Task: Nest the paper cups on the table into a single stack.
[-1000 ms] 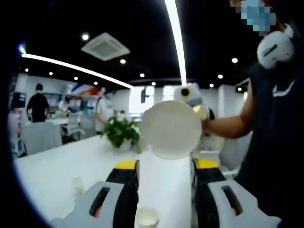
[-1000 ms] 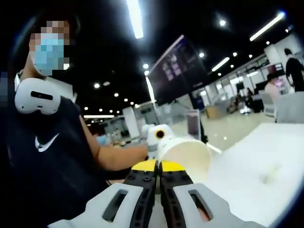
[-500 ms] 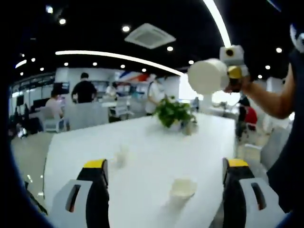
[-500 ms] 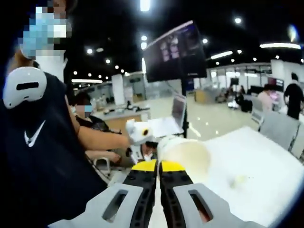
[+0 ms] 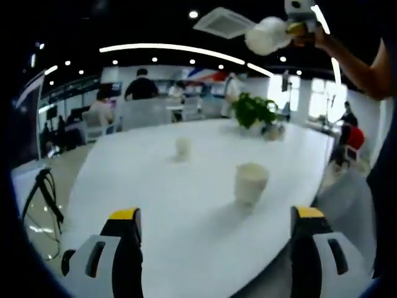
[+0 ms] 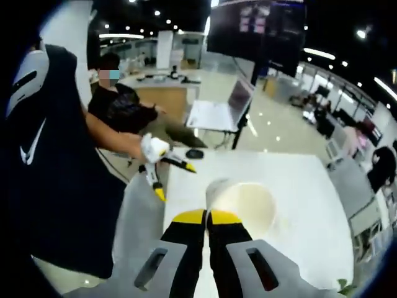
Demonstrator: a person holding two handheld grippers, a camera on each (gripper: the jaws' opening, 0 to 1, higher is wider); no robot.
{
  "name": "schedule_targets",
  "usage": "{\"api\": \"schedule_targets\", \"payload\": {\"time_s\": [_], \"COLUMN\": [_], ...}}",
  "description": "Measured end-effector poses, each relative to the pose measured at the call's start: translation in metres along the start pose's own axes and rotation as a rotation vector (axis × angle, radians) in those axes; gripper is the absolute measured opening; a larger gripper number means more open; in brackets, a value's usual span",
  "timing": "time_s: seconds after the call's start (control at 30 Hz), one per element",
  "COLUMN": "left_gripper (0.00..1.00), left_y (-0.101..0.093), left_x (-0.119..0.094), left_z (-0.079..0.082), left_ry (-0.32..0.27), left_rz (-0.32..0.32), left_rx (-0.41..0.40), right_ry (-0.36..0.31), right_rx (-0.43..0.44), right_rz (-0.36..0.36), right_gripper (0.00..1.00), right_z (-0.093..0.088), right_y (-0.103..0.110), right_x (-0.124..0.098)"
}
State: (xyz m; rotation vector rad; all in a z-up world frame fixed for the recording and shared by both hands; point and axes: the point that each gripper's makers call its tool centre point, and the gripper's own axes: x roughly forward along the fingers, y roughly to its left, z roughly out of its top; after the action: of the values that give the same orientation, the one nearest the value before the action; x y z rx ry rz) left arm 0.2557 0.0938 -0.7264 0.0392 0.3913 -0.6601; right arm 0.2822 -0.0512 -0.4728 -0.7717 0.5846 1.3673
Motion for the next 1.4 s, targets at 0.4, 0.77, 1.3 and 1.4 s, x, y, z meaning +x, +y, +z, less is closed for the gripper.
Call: {"api": "schedule_targets", "payload": {"time_s": [0.4,0.77,1.3,1.4], "left_gripper": [0.98,0.98,0.98,0.98], "left_y": [-0.004,-0.016,-0.013,-0.012], "left_x": [0.020,0.030,0.032,0.032], "left_z": [-0.001,-0.011,-0.018,-0.020], "left_ry": [-0.018,0.009,0.046,0.058], "left_rz": [0.036,0.000,0.036,0.029], "left_rx": [0.023,0.061,0.128,0.091], "right_ry": [0.321,0.412,0.467,0.473], "right_rx": [0.004,0.013,0.054,0.071], "right_rz": [0.041,0.044,0.052,0.063], "right_gripper": [0.00,0.00,0.00,0.00], "right_z": [-0.016,-0.027,-0.054,-0.061], "right_y": [-0.007,-0.013,-0.019,-0.016], "right_x": [0.027,0.044,0.070,0.080]}}
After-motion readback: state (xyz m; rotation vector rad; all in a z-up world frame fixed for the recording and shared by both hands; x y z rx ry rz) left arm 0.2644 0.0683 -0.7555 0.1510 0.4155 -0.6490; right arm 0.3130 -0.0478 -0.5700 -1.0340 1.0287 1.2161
